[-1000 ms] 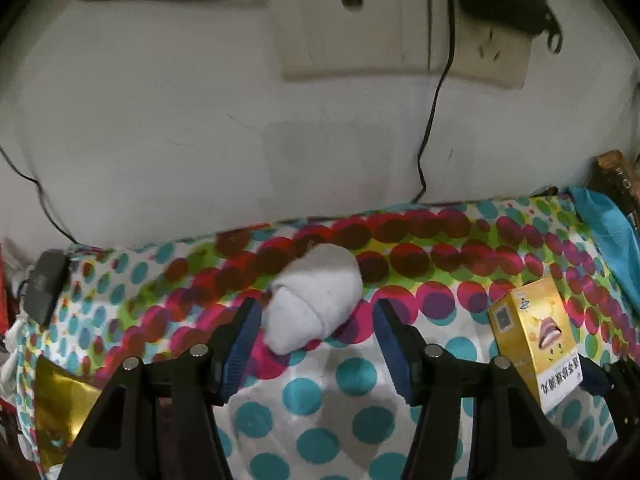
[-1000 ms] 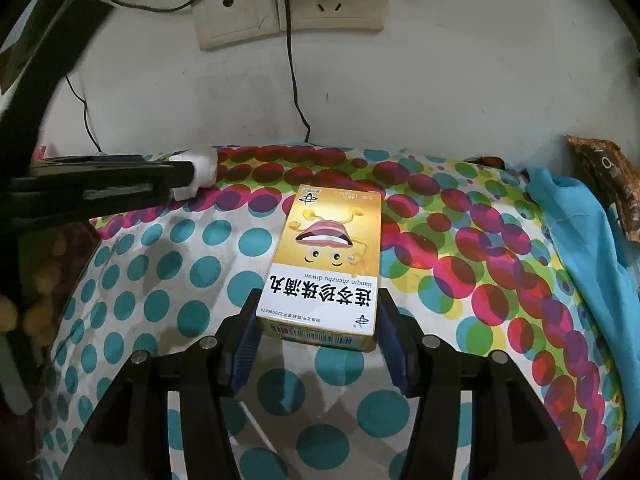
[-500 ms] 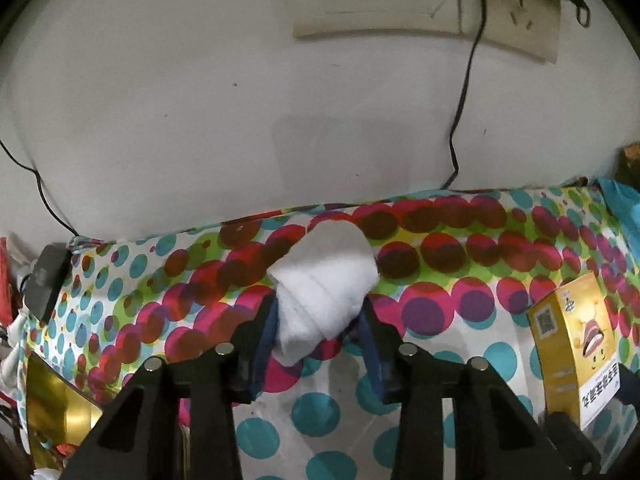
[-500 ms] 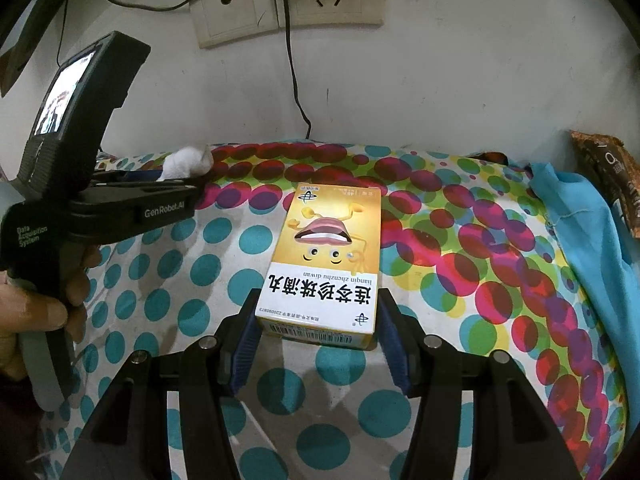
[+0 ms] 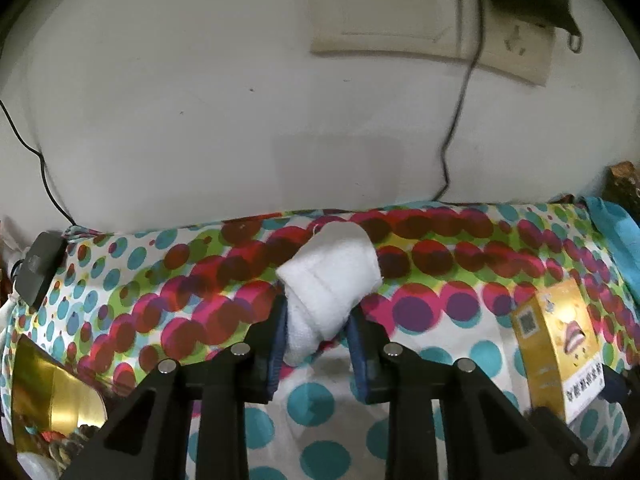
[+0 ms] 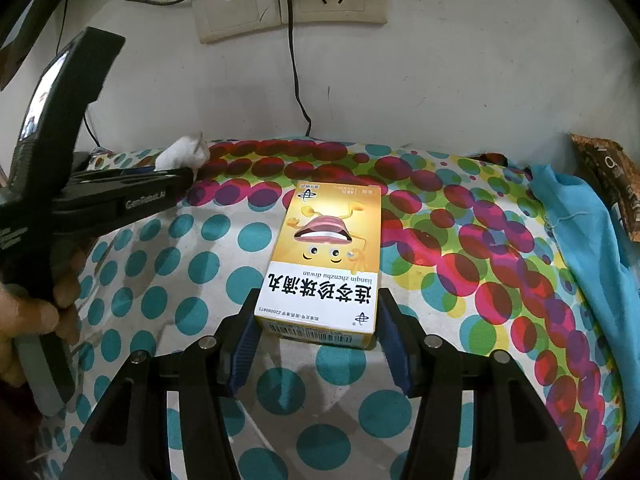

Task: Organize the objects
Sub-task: 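Grasp the small white rolled sock with the left tool while right holds the yellow box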

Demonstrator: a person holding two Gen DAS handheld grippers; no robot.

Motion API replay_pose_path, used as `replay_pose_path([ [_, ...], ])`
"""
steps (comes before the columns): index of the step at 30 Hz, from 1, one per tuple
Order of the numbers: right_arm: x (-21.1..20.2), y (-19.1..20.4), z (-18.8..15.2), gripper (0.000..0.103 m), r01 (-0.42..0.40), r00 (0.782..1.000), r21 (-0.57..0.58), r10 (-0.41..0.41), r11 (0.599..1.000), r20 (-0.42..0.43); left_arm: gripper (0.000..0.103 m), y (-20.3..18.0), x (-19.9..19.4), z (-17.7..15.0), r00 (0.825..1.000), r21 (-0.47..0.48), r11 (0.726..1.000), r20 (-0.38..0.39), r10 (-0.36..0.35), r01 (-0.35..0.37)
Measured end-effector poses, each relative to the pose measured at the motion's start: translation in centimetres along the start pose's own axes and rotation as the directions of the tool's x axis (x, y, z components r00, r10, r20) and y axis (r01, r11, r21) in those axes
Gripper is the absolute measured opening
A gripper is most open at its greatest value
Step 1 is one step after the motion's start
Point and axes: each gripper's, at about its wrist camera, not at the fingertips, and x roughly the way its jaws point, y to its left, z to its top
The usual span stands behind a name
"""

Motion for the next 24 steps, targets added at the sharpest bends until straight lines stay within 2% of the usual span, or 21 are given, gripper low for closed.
replay_pose_path([
  [12,0.1,0.2,0.0,0.052,0.009,1.0,-0.005,-0.009,1.0,-0.002,0.028,-2.6,-3.0,-3.7,0.999,0.036,0.998,0.001,0.052,-0.052],
  [16,0.3,0.2,0.1,0.052,0.018,1.0,-0.01,-0.018,1.0,-0.004,0.028,-3.2,-4.2,-4.0,0.997,0.045,0.996,0.003,0.075,-0.075],
  [24,0.5,0.2,0.2,0.052,0.025,1.0,-0.015,-0.025,1.0,-0.007,0.028,-2.1,-8.1,-9.4,0.996,-0.021,0.996,0.034,0.083,-0.083],
])
